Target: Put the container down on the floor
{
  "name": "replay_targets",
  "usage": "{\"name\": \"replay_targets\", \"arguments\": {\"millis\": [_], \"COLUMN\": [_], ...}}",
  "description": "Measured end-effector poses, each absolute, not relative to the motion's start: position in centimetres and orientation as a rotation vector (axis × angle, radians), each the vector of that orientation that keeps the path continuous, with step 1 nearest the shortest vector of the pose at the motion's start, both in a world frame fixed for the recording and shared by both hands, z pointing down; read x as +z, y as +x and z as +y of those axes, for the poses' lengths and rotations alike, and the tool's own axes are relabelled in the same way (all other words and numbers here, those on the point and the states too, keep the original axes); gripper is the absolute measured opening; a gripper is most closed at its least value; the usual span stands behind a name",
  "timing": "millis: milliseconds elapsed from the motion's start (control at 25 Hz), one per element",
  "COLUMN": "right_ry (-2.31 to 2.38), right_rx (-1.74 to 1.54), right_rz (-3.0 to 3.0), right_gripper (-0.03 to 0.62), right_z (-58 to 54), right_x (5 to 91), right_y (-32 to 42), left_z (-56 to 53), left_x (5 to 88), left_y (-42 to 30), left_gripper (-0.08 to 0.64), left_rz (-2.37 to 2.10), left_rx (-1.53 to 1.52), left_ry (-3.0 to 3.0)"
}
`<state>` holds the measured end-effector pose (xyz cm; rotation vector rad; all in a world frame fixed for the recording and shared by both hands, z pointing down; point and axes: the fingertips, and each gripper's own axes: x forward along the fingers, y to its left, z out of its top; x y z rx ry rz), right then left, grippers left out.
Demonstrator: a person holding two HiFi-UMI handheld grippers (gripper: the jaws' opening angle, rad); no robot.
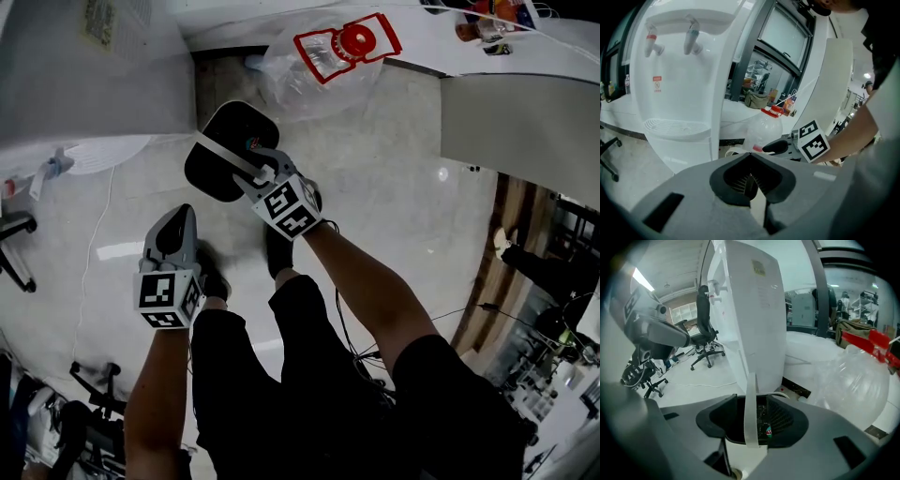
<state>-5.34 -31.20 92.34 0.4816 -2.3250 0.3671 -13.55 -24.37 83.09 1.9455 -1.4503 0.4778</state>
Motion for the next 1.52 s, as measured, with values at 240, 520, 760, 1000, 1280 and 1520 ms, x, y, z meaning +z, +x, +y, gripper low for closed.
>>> {"name": "replay_targets", "arguments": {"millis": [240,520,760,1000,1280,1520], "right_ry": [0.579,0.625,0.712,0.731,0.743,0.827], "right_rx": [0.395,0.426,0.53,0.552,0.443,0.45], "right_rz": [-2.324,-2.35,-2.417,-2.47,-2.583,-2.635], "right_gripper": [0.178,0.142,0.064,0.054,0.029,0.028], "right_z": [-32.2,-30.2,-29.2,-26.8,-25.1,-23.7], "right_x": [86.8,77.8,69.4,60.2,50.2,43.0], "right_y": [-3.4,-2.0,-1.6,-1.5,-1.9,-2.3], "left_z": [-24.5,-22.8,-21.7,-20.7,-20.0,-17.1], "left_x": [77.4,69.5,63.1,55.2,45.5,40.8], "left_y": [-12.6,-12.0,-12.0,-14.6,-15.3,-15.2], "left_gripper": [0.011,0.011,0.011,0.011,0.011,0.011], "left_rz": [-1.447,-1.438,-1.441,-1.581,-1.616,-1.651], "left_rx": [0.455,0.432,0.395,0.392,0.289,0.261], "left_ry": [2.011,2.062,2.104,2.088,2.178,2.233]}}
